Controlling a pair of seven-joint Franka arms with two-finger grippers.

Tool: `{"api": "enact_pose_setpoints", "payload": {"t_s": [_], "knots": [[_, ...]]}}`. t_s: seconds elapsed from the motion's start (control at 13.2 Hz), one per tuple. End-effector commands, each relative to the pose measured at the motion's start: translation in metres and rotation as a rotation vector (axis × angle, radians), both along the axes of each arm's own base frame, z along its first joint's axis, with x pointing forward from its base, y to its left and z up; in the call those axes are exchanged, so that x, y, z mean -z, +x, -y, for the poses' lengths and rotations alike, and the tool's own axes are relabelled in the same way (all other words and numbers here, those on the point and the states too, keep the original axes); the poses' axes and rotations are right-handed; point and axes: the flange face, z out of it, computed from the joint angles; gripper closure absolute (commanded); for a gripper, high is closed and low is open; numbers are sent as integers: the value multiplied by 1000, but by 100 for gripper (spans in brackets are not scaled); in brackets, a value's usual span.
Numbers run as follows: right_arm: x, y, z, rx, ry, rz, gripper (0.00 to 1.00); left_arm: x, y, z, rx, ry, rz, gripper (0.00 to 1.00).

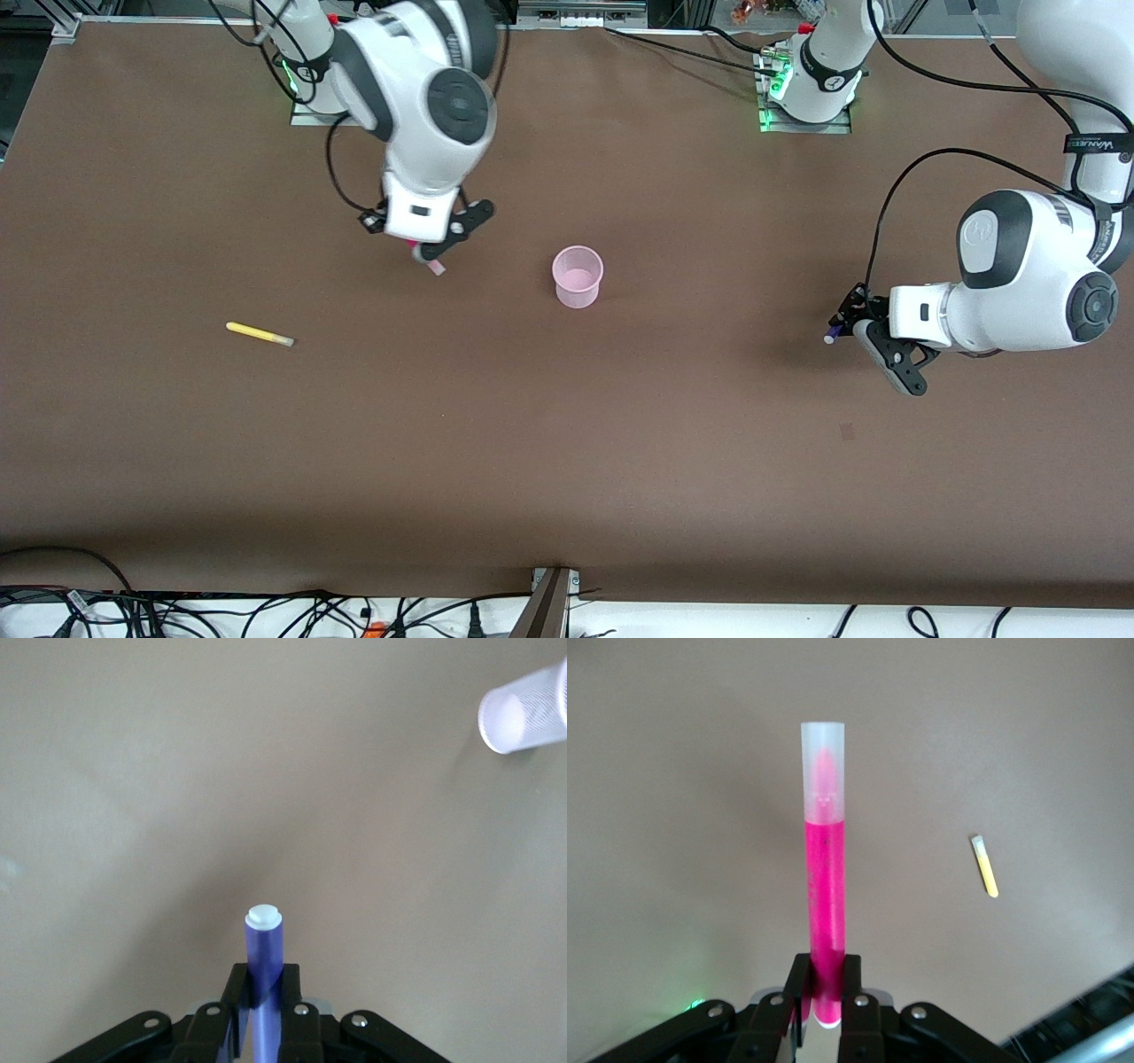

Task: Organize pens into pink holder with both arms
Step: 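Carry the pink marker over the cup while the left gripper carries purple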

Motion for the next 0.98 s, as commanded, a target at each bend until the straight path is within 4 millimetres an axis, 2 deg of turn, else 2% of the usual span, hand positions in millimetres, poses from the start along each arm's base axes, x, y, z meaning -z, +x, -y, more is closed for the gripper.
{"api": "enact_pose_setpoints", "payload": {"t_s": [0.0, 0.08, 0.38, 0.61, 0.76, 0.91], "knots": [[33, -16, -87, -106, -128, 43, 100, -20, 13, 7, 204, -117, 97, 100], [44, -28, -104, -135, -136, 49, 100, -22, 15, 5, 209, -150, 111, 100], [55, -71, -158, -267, -160, 107, 100, -24, 25, 12, 194, -218, 123, 100], [74, -95, -169, -326, -266, 87, 100, -14, 23, 26, 188, -348, 93, 100], [83, -125, -189, -398, -312, 112, 100, -13, 23, 33, 177, -411, 96, 100], [96, -132, -196, -426, -338, 127, 100, -13, 22, 49, 192, -489, 107, 100]]}}
